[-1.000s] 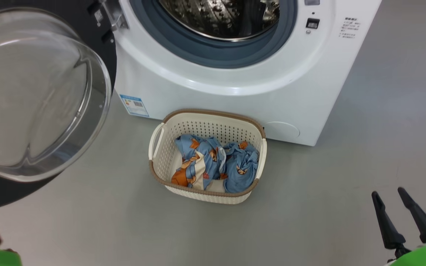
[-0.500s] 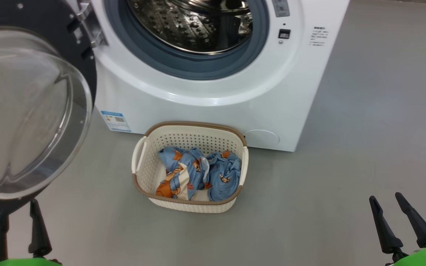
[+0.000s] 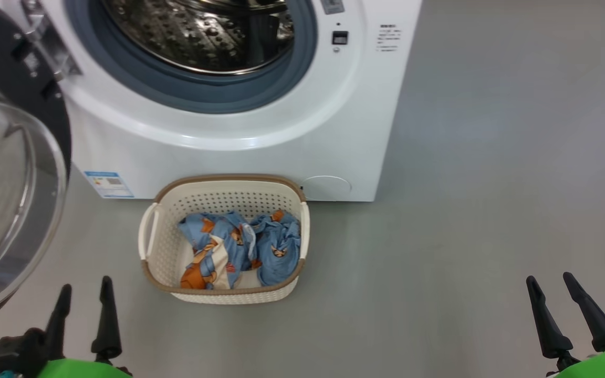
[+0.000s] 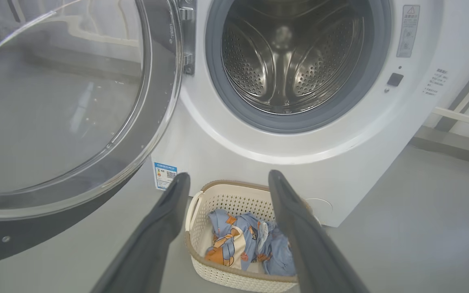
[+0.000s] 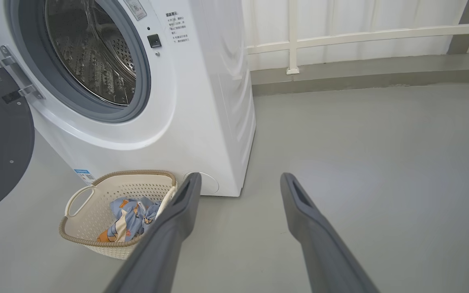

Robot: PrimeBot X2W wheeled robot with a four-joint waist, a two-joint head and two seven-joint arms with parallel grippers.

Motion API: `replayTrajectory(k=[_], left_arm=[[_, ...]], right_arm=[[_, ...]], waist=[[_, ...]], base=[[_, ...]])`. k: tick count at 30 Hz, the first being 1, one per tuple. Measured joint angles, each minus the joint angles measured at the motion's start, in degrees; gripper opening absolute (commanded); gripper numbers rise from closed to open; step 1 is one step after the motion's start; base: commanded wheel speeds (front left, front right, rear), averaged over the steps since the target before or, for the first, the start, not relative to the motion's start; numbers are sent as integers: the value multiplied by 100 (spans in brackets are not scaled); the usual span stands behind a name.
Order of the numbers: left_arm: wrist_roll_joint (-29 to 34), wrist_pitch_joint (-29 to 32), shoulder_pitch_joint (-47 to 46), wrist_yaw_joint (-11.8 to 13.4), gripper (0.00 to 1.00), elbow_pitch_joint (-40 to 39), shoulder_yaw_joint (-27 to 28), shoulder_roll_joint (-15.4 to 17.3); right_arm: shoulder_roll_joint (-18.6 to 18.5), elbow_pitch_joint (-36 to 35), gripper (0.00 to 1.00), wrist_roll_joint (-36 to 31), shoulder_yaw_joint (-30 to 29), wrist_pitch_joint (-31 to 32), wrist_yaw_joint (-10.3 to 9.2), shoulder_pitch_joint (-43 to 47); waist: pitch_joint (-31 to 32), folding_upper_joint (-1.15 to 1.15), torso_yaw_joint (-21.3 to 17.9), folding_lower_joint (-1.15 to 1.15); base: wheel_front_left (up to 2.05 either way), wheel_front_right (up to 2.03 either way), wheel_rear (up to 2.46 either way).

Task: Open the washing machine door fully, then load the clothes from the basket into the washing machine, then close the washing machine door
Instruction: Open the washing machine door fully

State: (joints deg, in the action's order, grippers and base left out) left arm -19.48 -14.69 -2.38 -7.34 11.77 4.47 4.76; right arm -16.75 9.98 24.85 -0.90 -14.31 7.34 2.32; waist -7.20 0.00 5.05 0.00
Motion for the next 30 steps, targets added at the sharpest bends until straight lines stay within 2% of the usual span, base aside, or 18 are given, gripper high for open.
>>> replayTrajectory(k=[13,30], left_arm=[[-68,0,-66,0,100,-144,-578,16],[-52,0,-142,0,100,-246,-592,-5]], right_arm=[[59,-10,100,-1,-159,0,0,-19],[108,-12,100,-2,-174,0,0,-42]], waist=[[-174,0,-503,0],[-218,0,-472,0]], base=[[0,0,0],[0,0,0]])
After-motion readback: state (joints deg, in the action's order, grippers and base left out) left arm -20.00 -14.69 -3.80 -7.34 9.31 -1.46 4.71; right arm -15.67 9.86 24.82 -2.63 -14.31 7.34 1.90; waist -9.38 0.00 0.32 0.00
